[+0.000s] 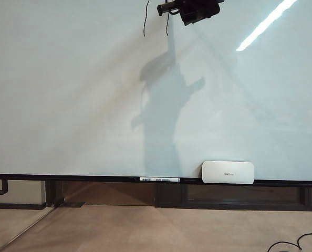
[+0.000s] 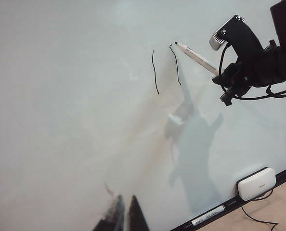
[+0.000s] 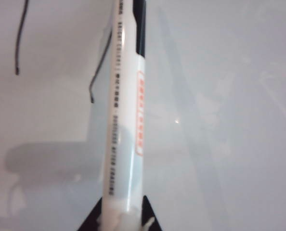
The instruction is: Reach to the right to find the marker pen, pick it up, and write the number 18 on the whiteboard.
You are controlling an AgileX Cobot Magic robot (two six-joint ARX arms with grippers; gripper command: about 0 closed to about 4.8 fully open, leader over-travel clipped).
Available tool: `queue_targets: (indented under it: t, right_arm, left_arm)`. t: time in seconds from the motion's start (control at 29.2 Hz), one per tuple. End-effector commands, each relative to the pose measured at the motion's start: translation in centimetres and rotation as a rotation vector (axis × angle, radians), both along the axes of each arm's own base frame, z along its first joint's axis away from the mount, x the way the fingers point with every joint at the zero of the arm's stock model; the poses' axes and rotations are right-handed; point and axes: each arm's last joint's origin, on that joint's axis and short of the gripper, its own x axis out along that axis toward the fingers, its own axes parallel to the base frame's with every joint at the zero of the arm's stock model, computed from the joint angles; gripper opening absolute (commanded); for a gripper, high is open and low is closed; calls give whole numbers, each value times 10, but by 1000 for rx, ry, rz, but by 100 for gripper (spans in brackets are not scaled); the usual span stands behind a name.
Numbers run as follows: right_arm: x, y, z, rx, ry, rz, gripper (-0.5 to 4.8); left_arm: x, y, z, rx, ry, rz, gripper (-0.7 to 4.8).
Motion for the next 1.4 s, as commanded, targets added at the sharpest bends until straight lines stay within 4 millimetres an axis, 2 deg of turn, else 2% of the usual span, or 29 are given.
queue_targets:
  t: [0.03, 0.41, 0.79, 1.4]
  right_arm:
    - [-2, 1, 5, 22, -20, 27, -4]
    - [11, 3, 15, 25, 1, 26, -4]
    - [13, 3, 11, 36, 24, 20, -4]
    - [11, -3, 11, 19, 34, -167, -4]
  left_arm:
    - [-1, 0, 2, -2, -12, -5, 21]
    - [-1, 0, 2, 1, -12, -4, 21]
    - [-1, 0, 2, 4, -14, -1, 21]
    - [-1, 0, 2, 4, -14, -1, 21]
